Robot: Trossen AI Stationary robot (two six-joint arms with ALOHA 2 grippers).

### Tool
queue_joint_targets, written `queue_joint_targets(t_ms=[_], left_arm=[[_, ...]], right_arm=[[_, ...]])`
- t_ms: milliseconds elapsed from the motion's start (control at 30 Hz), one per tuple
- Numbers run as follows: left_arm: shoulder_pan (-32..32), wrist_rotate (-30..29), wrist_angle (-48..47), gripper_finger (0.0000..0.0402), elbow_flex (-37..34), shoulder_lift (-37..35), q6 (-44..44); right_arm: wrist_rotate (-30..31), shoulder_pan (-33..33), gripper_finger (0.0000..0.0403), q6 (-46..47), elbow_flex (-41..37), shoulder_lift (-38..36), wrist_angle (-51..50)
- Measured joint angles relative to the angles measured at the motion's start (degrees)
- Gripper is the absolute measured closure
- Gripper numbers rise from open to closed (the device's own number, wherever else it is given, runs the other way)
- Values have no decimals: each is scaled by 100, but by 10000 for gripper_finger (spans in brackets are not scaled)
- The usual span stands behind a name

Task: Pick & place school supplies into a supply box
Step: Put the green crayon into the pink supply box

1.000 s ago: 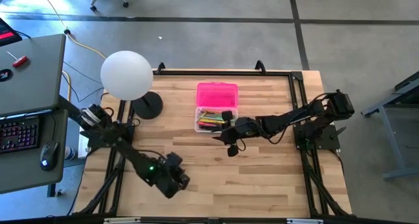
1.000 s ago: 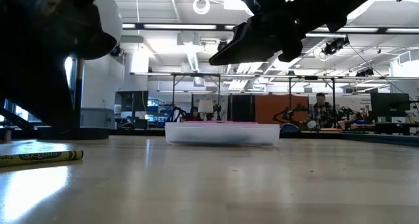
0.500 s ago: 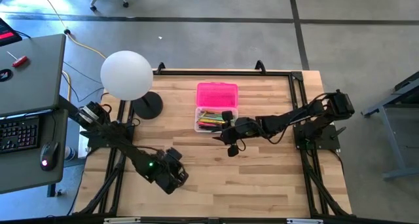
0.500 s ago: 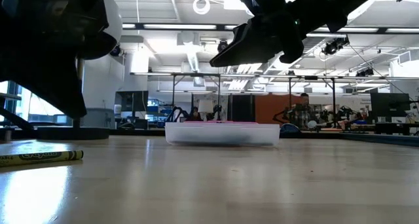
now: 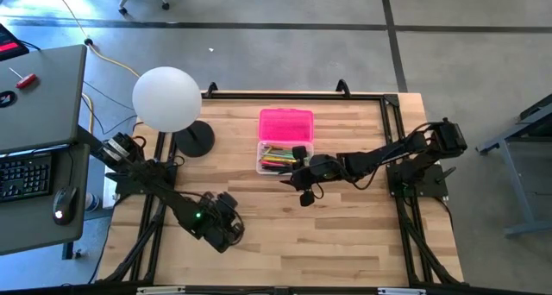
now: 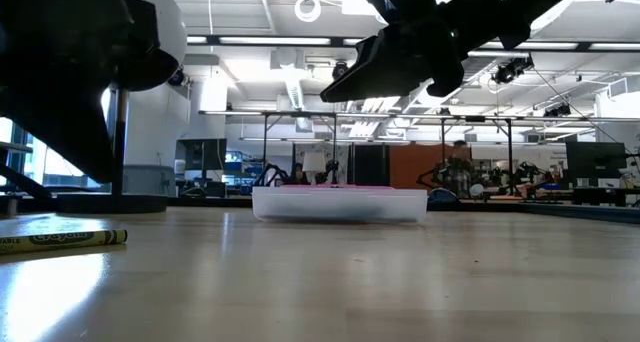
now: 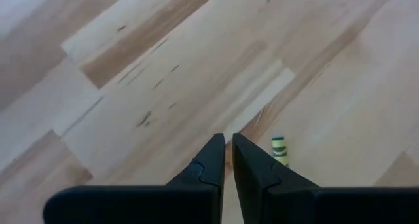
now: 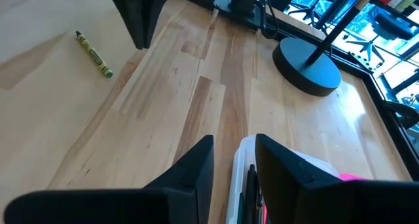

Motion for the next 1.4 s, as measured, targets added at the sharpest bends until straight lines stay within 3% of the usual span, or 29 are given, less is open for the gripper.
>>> queue_joint_targets(t_ms=[200, 567, 1000, 1233, 1400], left_arm=[[94, -132, 45, 339, 0, 0, 252], [495, 329, 46, 337, 0, 0, 465], [457, 388, 236, 241, 0, 2, 655], [185, 52, 520, 246, 0, 4, 752], [-276, -545, 938, 258, 0, 4, 485]], right_arm=[[0, 0, 311, -24, 0, 0, -2], [-2, 0, 312, -24, 0, 0, -19], [-2, 0, 314, 6, -2, 0, -131], [-2, 0, 315, 15, -2, 0, -149], [-2, 0, 315, 69, -2, 0, -148]])
